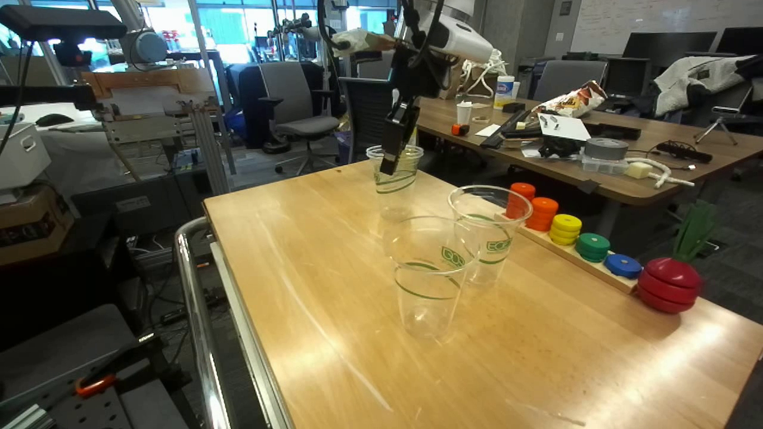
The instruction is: Stack the cups into the front right cup
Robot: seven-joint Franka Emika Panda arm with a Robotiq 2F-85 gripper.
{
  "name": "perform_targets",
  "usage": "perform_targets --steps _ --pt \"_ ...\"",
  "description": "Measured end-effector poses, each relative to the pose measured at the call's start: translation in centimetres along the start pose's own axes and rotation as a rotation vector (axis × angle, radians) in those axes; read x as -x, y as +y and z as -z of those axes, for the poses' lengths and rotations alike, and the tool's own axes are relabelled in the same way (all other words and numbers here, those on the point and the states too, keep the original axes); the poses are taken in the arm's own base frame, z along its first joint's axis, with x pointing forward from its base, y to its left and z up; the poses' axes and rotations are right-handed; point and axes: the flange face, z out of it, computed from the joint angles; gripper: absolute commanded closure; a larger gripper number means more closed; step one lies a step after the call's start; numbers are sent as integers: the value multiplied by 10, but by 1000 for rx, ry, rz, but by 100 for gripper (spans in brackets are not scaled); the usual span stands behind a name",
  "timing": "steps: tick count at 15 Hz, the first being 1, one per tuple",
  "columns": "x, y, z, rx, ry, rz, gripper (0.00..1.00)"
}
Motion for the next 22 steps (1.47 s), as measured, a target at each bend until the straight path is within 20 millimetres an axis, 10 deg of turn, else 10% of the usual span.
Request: perform_targets --steps 8,17,22 --pt "-11 30 36 -130 -53 -87 98" --pt "6 180 132 -439 19 -158 98" --pt "21 231 155 -566 107 -181 98"
